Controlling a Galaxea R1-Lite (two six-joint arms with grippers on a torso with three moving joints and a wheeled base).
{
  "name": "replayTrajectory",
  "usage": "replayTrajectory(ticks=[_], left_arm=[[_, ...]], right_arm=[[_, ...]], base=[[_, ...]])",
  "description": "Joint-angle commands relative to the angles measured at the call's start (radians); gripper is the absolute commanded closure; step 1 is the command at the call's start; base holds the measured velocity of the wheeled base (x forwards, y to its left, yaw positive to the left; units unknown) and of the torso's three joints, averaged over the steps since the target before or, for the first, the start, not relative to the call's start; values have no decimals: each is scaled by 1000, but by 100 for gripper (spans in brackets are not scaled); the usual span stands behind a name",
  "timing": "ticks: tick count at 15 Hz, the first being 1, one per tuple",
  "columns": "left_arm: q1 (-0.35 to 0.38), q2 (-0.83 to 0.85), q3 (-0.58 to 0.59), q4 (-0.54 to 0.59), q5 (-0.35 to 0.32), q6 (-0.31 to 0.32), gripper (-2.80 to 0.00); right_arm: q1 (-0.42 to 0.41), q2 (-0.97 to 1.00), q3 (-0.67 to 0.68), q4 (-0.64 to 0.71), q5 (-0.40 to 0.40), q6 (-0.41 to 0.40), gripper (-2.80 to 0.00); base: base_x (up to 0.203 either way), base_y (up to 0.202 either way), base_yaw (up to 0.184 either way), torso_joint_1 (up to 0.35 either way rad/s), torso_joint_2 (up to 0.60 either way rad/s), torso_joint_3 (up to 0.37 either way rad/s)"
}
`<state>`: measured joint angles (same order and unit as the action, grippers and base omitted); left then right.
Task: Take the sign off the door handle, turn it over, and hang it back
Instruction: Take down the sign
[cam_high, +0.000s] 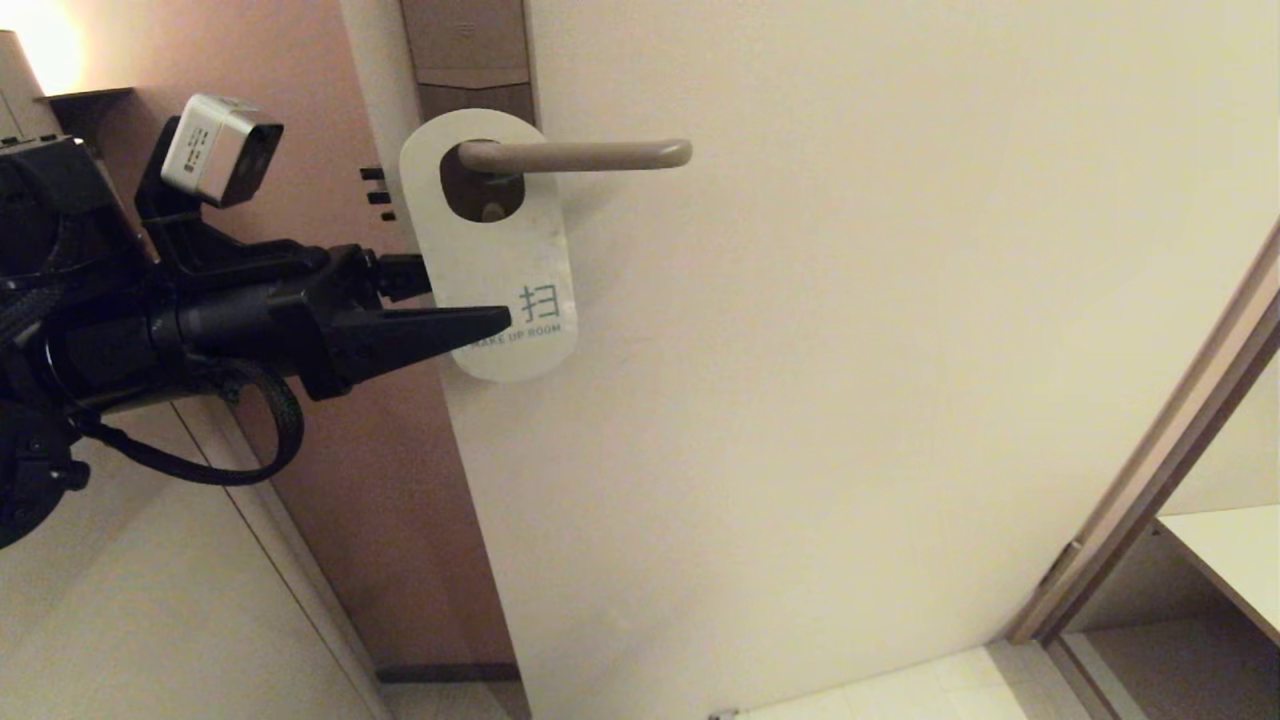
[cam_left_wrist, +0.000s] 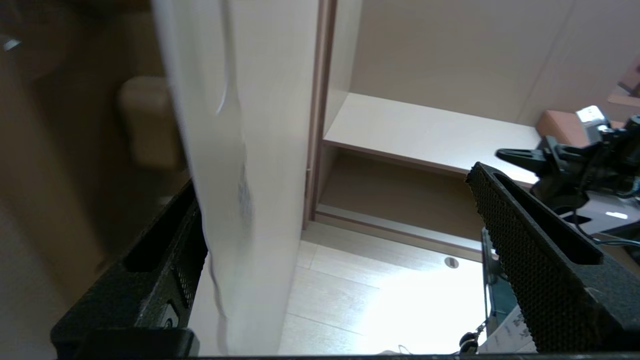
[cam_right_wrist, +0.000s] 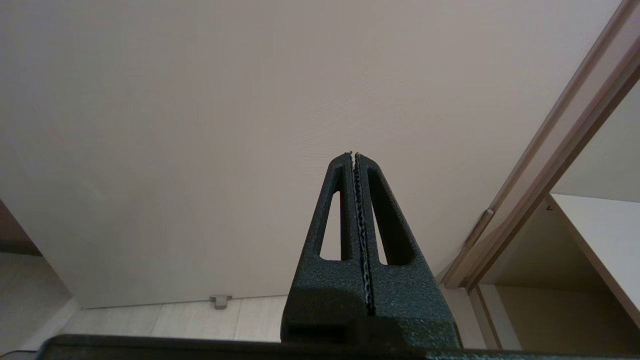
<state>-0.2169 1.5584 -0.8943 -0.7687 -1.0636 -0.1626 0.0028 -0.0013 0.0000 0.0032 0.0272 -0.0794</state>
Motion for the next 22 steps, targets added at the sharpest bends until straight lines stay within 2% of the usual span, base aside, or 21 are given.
replayTrajectory(ticks=[1,9,13,22], left_arm=[[-9,-8,0,-4,-6,-2,-280],[-10,26,-38,-4,-2,1,-280],[-16,22,-38,-4,-6,-14,-280],[-18,26,-38,-7,-1,-5,-280]], right_arm=[[0,1,0,0,0,-2,0],[0,1,0,0,0,-2,0],[0,1,0,0,0,0,0],[0,1,0,0,0,-1,0]], base=[[0,0,0,0,0,0],[0,0,0,0,0,0],[0,0,0,0,0,0],[0,0,0,0,0,0]])
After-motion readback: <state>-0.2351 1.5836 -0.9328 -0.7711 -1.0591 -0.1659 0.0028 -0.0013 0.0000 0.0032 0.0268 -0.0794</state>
